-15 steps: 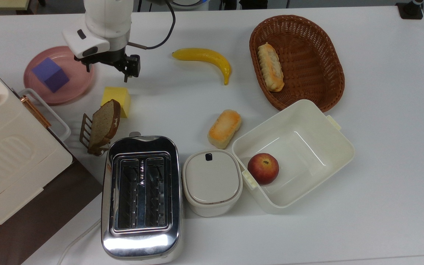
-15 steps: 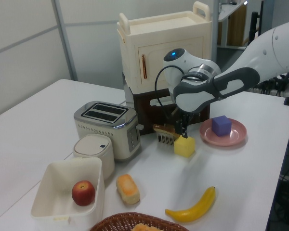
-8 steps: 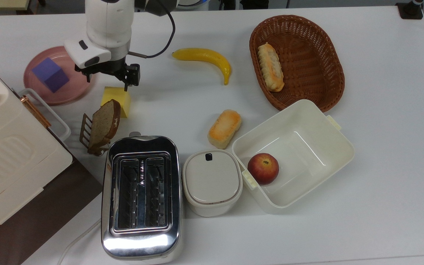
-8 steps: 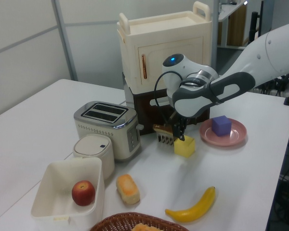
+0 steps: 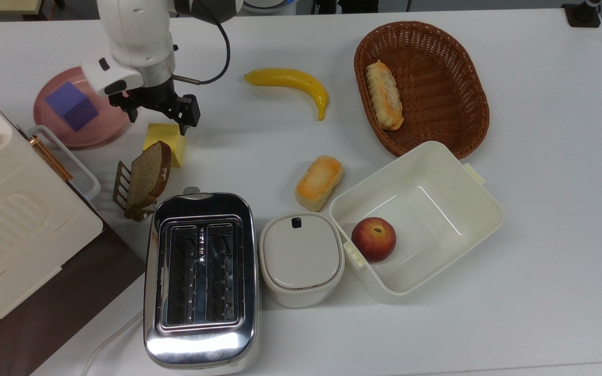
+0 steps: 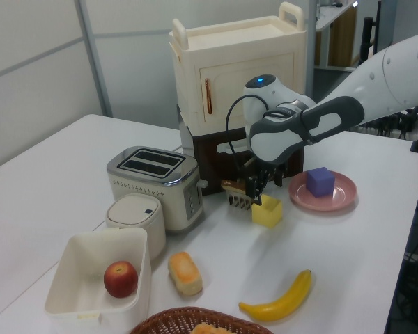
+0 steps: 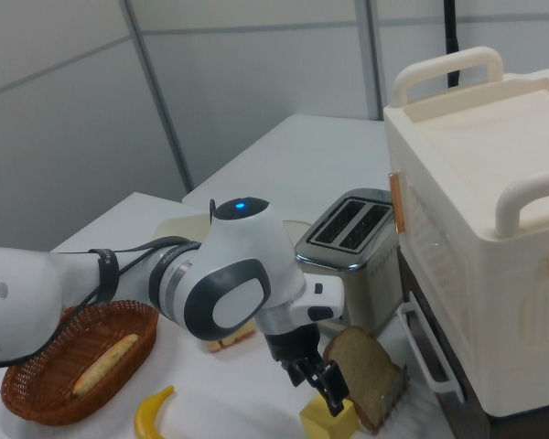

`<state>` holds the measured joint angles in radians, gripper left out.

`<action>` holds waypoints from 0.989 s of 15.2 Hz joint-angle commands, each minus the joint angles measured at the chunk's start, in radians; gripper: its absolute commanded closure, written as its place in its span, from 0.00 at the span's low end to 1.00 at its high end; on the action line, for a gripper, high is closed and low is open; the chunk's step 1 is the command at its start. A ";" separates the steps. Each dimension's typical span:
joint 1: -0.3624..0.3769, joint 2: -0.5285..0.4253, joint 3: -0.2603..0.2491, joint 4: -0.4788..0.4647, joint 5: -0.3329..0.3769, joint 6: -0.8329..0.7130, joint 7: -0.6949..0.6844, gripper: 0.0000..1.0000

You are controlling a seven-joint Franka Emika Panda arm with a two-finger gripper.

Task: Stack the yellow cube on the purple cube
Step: 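Lower the gripper and close it on the yellow cube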

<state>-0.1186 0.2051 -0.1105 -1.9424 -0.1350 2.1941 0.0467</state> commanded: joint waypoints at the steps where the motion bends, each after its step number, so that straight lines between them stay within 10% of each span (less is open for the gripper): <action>1: -0.006 0.010 -0.005 -0.009 0.032 0.030 -0.045 0.00; 14: -0.016 0.085 -0.005 -0.007 0.021 0.101 -0.090 0.00; 15: -0.016 0.086 -0.005 -0.007 0.020 0.101 -0.096 0.18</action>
<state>-0.1385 0.2808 -0.1103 -1.9423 -0.1280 2.2600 -0.0138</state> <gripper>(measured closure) 0.000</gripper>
